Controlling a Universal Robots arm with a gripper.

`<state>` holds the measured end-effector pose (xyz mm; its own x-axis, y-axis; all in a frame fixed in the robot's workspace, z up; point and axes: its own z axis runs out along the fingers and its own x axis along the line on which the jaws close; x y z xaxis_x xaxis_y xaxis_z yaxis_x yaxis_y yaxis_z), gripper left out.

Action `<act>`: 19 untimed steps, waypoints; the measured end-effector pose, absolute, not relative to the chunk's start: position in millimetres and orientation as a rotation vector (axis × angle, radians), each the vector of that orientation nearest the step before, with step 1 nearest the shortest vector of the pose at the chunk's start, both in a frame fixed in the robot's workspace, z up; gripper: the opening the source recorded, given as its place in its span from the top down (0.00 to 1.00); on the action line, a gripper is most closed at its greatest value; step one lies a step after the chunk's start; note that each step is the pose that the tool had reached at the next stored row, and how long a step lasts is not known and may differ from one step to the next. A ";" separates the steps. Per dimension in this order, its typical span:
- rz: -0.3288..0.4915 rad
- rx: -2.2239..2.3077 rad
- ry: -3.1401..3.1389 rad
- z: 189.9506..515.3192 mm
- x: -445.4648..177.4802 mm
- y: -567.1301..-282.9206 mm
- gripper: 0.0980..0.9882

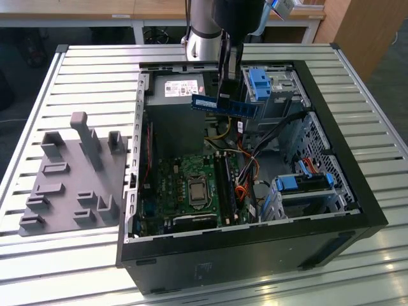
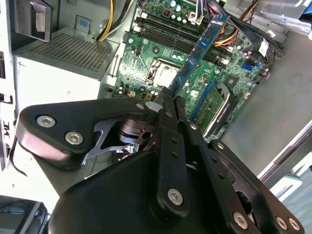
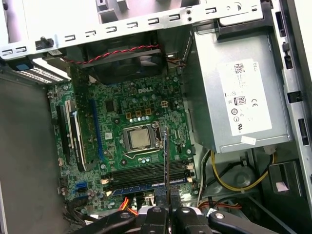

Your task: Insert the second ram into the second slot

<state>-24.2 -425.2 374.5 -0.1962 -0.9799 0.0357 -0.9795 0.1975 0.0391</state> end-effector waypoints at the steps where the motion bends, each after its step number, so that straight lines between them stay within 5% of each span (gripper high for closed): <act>1: -0.012 1.956 -2.391 374.5 -24.2 -425.2 0.96; 19: -0.013 1.928 -2.413 374.5 -24.2 -425.2 0.96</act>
<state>-24.2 -425.2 374.5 -0.2198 -0.9749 0.0357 -0.9745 0.2212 0.0391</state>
